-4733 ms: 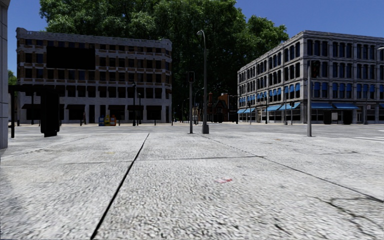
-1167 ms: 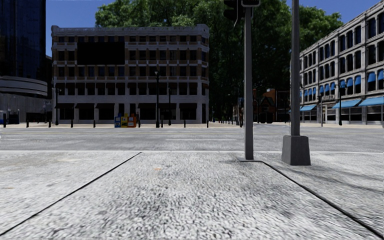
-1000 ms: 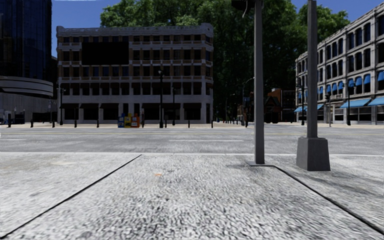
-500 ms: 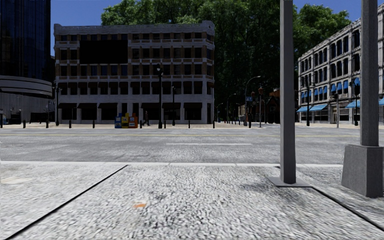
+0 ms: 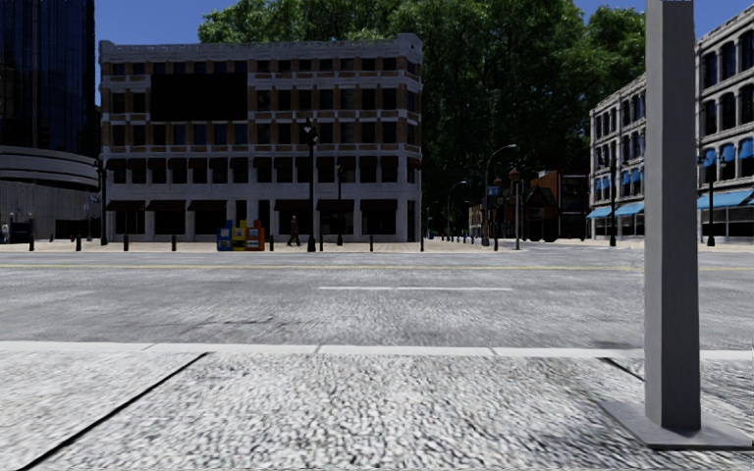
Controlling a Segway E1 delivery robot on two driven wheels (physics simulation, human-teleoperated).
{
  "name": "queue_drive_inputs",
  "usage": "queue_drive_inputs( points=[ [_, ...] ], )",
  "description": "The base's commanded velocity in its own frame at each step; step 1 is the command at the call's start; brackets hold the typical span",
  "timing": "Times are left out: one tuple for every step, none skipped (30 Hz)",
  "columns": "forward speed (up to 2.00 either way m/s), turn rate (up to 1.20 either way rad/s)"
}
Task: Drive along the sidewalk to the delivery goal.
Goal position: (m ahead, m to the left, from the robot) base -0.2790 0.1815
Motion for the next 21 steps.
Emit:
queue_drive_inputs(
  points=[
    [0.54,0.00],
    [0.05,0.00],
    [0.00,0.00],
    [0.00,0.00],
    [0.00,0.00],
    [0.00,0.00],
    [0.00,0.00],
    [0.00,0.00],
    [0.00,0.00],
    [0.00,0.00],
    [0.00,0.00],
    [0.00,0.00],
    [0.00,0.00],
    [0.00,0.00],
    [0.00,0.00],
    [0.00,0.00],
    [0.00,0.00],
    [0.00,0.00],
    [0.00,0.00],
    [0.00,0.00],
    [0.00,0.00]
  ],
)
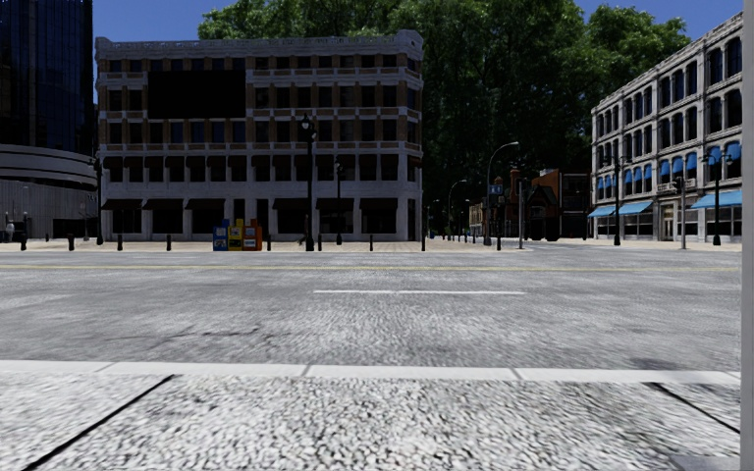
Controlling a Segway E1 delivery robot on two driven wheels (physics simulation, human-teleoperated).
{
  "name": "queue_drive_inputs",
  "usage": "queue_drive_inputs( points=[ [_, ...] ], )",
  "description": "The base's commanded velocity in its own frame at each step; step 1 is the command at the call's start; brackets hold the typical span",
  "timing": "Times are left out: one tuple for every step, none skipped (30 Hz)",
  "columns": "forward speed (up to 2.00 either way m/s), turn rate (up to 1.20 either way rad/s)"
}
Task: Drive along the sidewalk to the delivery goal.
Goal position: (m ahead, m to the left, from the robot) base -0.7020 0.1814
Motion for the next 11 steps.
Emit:
queue_drive_inputs(
  points=[
    [0.00,0.00],
    [0.00,0.00],
    [0.00,0.00],
    [0.00,0.00],
    [0.00,0.00],
    [0.00,0.00],
    [0.00,0.00],
    [0.00,0.00],
    [0.00,0.00],
    [0.00,0.00],
    [0.00,0.00]
  ],
)
